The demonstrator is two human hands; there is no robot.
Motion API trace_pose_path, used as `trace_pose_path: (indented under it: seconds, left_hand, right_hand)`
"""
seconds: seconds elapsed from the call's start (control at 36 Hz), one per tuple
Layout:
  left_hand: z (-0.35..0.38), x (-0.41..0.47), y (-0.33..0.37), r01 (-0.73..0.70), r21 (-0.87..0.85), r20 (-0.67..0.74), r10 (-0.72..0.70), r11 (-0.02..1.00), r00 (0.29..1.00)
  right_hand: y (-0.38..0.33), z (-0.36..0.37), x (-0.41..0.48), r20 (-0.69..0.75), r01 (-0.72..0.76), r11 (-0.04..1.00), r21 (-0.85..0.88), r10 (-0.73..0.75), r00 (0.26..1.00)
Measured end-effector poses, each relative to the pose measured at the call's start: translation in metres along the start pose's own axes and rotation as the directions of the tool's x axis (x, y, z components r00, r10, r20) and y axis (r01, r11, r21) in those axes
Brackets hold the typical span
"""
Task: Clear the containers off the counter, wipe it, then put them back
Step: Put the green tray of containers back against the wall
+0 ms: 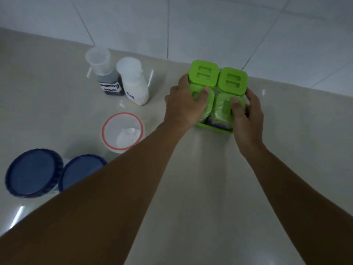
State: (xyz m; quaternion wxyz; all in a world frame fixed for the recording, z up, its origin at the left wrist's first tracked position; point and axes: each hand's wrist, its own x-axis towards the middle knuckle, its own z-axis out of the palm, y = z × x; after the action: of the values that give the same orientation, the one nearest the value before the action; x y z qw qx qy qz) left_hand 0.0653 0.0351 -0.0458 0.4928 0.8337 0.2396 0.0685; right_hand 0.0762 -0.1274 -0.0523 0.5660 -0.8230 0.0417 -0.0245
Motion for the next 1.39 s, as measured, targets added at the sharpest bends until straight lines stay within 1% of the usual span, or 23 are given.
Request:
trace_pose_path:
  seconds: [0.14,0.31,0.39,0.53,0.64,0.83,0.97,1.08,1.17,1.25,1.31,1.36,1.39]
  left_hand:
    - [0.01,0.01,-0.006,-0.001,-0.069,-0.044,-0.002,0.998,0.999]
    - [0.011,-0.014,-0.016,-0.078,-0.17,-0.104,0.061,0.982,0.993]
    - [0.016,-0.027,-0.027,-0.125,-0.215,-0.144,0.095,0.969,0.985]
    - [0.022,-0.031,-0.026,-0.128,-0.248,-0.135,0.097,0.96,0.986]
    - [0.022,-0.016,-0.018,-0.072,-0.254,-0.081,0.053,0.965,0.995]
    - [0.03,0.004,-0.001,0.009,-0.222,-0.049,-0.02,0.975,0.999]
    - [0.03,0.005,0.0,0.039,-0.203,-0.031,-0.047,0.978,0.998]
    - [0.024,0.011,0.001,0.081,-0.155,0.04,-0.076,0.985,0.996]
    - [0.018,0.017,0.003,0.126,-0.105,0.095,-0.116,0.986,0.989]
    - [0.011,0.014,0.01,0.141,-0.049,0.15,-0.132,0.989,0.98]
    - [0.007,0.007,0.013,0.121,-0.016,0.159,-0.117,0.993,0.98]
    - [0.001,0.0,0.016,0.084,0.021,0.136,-0.086,0.996,0.987]
    - [-0.003,-0.004,0.017,0.062,0.04,0.125,-0.066,0.997,0.99]
  right_hand:
    - [0.006,0.003,0.028,0.026,-0.011,1.0,0.02,0.011,1.0]
    - [0.012,-0.003,0.03,0.089,-0.048,0.997,0.062,0.043,0.995]
    - [0.019,-0.007,0.017,0.104,-0.027,0.997,0.077,0.019,0.994]
    - [0.023,-0.003,0.002,0.117,0.055,0.994,0.096,-0.066,0.991]
    - [0.019,0.001,0.019,0.114,0.086,0.99,0.109,-0.098,0.989]
    - [0.014,-0.001,0.055,0.133,0.062,0.996,0.071,-0.071,0.988]
    - [0.013,-0.003,0.059,0.181,0.063,0.994,0.091,-0.078,0.98]
    - [0.01,-0.001,0.055,0.195,0.063,0.993,0.096,-0.08,0.978]
    - [0.007,0.0,0.055,0.196,0.03,0.994,0.102,-0.05,0.979]
    - [0.003,-0.001,0.051,0.178,-0.025,0.996,0.082,0.01,0.984]
    - [0.0,-0.003,0.042,0.131,-0.065,0.998,0.008,0.063,0.989]
    - [-0.002,-0.004,0.029,0.056,-0.044,0.995,-0.093,0.049,0.997]
    - [-0.002,-0.004,0.021,0.022,-0.002,0.991,-0.136,0.005,1.0]
